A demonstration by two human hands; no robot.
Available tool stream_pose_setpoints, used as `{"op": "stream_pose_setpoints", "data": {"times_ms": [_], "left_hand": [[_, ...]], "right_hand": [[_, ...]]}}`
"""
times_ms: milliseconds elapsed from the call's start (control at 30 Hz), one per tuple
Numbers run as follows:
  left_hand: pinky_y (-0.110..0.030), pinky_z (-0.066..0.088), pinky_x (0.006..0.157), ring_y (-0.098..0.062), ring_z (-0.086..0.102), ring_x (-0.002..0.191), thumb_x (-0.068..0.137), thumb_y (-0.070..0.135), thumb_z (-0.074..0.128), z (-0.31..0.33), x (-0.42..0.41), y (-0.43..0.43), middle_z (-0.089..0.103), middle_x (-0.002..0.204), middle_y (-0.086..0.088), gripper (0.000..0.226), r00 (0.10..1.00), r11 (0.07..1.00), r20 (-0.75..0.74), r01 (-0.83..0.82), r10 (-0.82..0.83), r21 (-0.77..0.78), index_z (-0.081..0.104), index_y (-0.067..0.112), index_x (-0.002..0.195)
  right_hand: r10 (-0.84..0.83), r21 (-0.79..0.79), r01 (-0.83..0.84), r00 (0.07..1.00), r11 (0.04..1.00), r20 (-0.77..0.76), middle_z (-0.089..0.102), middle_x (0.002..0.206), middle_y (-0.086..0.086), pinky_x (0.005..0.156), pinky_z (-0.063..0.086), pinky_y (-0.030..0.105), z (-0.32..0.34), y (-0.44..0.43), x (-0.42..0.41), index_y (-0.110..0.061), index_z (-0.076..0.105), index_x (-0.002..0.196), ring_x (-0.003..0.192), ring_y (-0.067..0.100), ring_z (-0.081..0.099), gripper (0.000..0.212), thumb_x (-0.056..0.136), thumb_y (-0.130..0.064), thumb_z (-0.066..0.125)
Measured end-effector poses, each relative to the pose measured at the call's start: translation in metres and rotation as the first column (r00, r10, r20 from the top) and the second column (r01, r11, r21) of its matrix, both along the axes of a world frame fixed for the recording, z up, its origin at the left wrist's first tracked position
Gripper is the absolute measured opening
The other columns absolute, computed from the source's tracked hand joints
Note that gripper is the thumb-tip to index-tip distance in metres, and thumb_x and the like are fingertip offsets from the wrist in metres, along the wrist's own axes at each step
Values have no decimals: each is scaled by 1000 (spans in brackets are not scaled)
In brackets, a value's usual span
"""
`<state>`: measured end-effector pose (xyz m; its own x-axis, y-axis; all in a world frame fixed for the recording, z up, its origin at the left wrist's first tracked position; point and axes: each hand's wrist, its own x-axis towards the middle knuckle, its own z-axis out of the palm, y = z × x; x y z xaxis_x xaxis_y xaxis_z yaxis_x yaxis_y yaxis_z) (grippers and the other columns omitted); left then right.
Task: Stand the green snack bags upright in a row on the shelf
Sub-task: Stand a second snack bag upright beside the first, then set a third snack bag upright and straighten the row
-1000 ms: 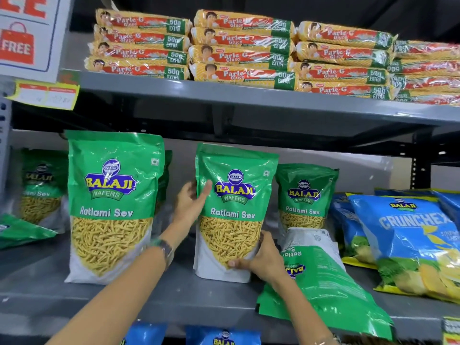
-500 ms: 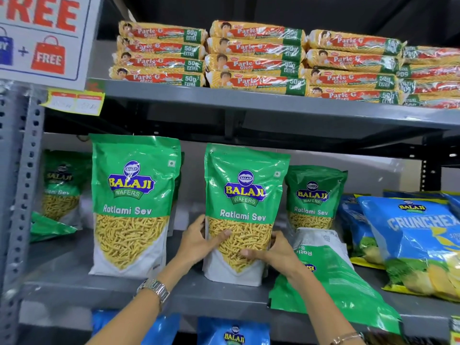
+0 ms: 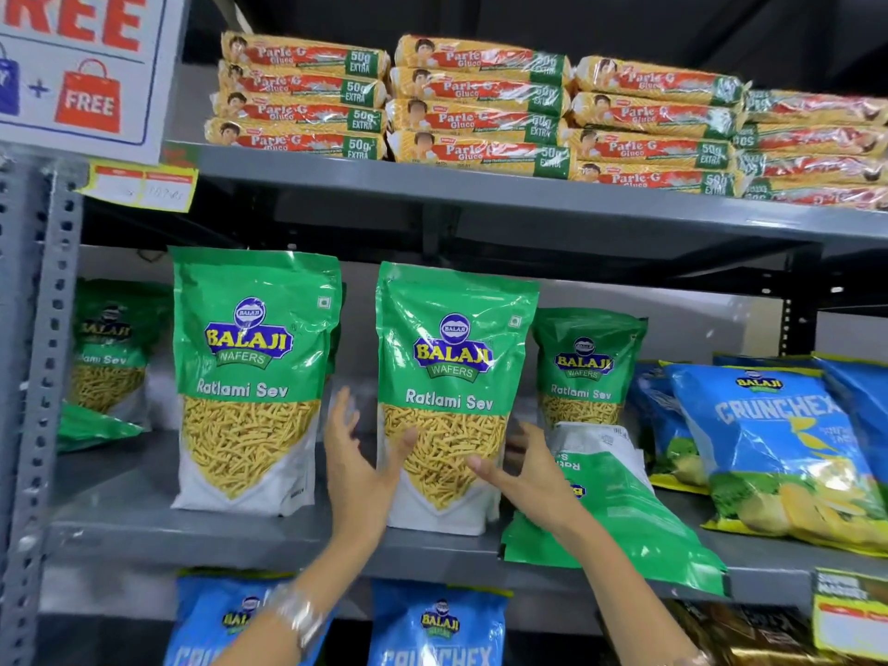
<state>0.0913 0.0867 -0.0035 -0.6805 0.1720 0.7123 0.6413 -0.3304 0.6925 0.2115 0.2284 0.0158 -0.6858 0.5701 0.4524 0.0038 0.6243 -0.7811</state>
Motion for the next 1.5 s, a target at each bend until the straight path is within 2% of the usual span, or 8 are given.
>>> {"op": "stream_pose_setpoints", "data": {"times_ms": [133,300,500,733,1000,1167,1267,1500], "left_hand": [[-4,33,95,9,43,119,55,62,74,-39,43,14,48,132,26,80,912,957,-314,204,-262,-206,43,45,128],[-21,32,99,1,42,120,66,63,63,-60,60,46,62,121,13,56,636,947,-766,-179,-95,-266,66,26,108],[-5,25,97,10,41,112,67,23,74,-49,61,72,60,105,22,7,736,989,-677,-104,4,-107,71,20,73],[-8,35,88,5,54,98,69,43,67,31,91,97,59,105,15,11,911,997,-411,64,-44,35,67,35,76],[-31,32,105,-19,36,132,69,43,74,11,78,150,37,146,-5,94,920,832,186,392,-346,-393,23,14,143],[-39,38,105,-24,42,130,78,41,67,-15,71,175,46,141,-8,72,892,776,230,452,-390,-439,37,13,136],[-13,42,84,-18,53,119,81,35,66,-19,63,183,59,125,-1,46,908,807,210,418,-362,-418,51,20,121],[-41,35,108,-24,44,129,83,39,62,-21,56,187,43,144,-7,69,926,812,210,377,-315,-445,34,11,140]], "right_hand": [[-42,175,67,989,982,-145,59,112,-8,93,41,25,2,12,47,-33,40,123,109,10,54,80,53,-64,62],[-130,425,131,991,896,-33,67,88,-15,78,42,17,-10,26,112,-49,55,92,91,-5,59,46,53,-73,62],[-308,663,226,951,713,7,64,95,-11,84,41,35,-19,38,152,-27,73,86,93,13,56,46,54,-60,72],[-455,825,468,838,317,-300,68,72,4,70,34,33,47,44,152,-14,67,76,70,29,63,18,84,-28,58],[-454,652,533,836,539,-309,53,72,5,64,30,35,155,91,133,-18,47,78,82,38,58,17,92,-28,47],[-602,703,539,774,465,-195,64,101,22,76,38,41,172,132,114,-10,57,108,103,39,54,31,90,-34,49],[-672,695,559,726,453,-146,55,120,24,90,39,47,165,162,106,-8,46,125,114,41,48,46,86,-31,57],[-368,-125,354,921,927,-129,58,120,25,68,42,36,97,214,78,2,53,116,76,19,57,33,94,-21,47]]}}
